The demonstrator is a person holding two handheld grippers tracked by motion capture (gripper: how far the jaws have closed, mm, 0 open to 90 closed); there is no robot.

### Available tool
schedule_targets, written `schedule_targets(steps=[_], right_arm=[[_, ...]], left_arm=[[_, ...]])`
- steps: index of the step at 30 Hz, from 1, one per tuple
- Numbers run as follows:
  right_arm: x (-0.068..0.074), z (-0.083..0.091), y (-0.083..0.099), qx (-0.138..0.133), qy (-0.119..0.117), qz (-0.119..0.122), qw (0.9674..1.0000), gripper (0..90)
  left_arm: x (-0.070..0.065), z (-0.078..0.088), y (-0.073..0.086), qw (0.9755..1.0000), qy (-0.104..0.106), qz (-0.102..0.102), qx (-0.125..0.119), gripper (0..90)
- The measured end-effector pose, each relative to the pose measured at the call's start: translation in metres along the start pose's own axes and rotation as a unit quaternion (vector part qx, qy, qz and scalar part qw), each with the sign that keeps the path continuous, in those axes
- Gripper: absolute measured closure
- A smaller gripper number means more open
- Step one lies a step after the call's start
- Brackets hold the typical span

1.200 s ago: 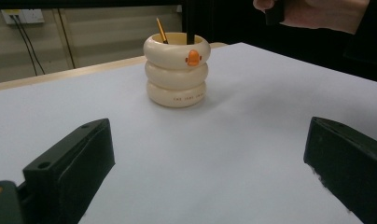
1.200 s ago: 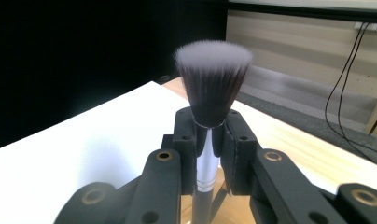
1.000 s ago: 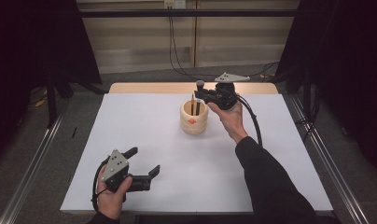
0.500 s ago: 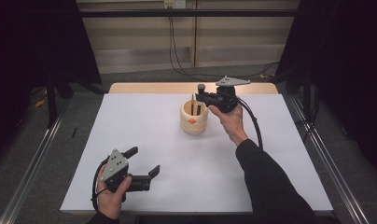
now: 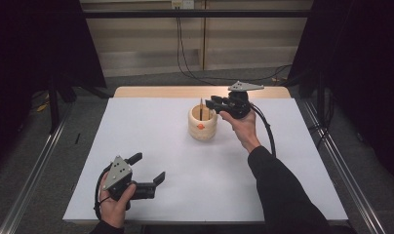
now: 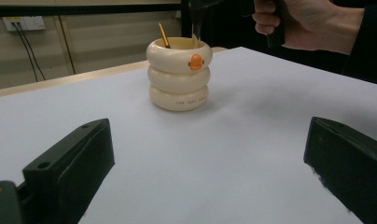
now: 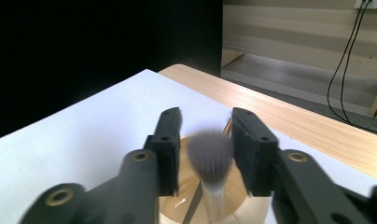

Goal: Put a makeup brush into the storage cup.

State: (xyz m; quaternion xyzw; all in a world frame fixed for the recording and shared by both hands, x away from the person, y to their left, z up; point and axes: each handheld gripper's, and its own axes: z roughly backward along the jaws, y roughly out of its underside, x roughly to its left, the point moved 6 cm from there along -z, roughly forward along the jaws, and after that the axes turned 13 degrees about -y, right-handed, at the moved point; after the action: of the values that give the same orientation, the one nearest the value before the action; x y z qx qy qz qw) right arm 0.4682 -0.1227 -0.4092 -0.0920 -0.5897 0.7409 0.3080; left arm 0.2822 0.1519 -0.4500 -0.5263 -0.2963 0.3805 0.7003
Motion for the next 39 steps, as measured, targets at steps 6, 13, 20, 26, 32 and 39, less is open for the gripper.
schedule_targets(steps=[6, 13, 20, 26, 32, 39], right_arm=[[0.001, 0.003, -0.005, -0.009, 0.004, 0.007, 0.9999, 43.4], [0.001, 0.004, -0.006, -0.014, 0.014, 0.007, 0.9998, 18.8], [0.006, 0.006, -0.006, -0.011, 0.003, 0.016, 0.9998, 8.7], [0.011, 0.007, -0.008, -0.006, 0.027, 0.033, 0.9991, 9.0], [0.007, 0.01, -0.006, -0.025, 0.038, 0.022, 0.9987, 6.6], [0.006, 0.014, -0.002, -0.023, 0.051, 0.026, 0.9981, 2.1]], left_arm=[[0.001, 0.0, 0.0, 1.0, -0.001, -0.001, 0.0, 1.5], [0.003, -0.001, 0.001, 1.0, -0.006, 0.001, 0.002, 1.5], [0.004, -0.002, 0.0, 1.0, -0.006, 0.002, 0.003, 1.5], [0.005, -0.003, 0.0, 1.0, -0.006, 0.003, 0.003, 1.5], [0.004, -0.004, 0.0, 1.0, -0.006, 0.003, 0.003, 1.5], [0.004, -0.003, 0.0, 1.0, -0.007, 0.002, 0.004, 1.5]])
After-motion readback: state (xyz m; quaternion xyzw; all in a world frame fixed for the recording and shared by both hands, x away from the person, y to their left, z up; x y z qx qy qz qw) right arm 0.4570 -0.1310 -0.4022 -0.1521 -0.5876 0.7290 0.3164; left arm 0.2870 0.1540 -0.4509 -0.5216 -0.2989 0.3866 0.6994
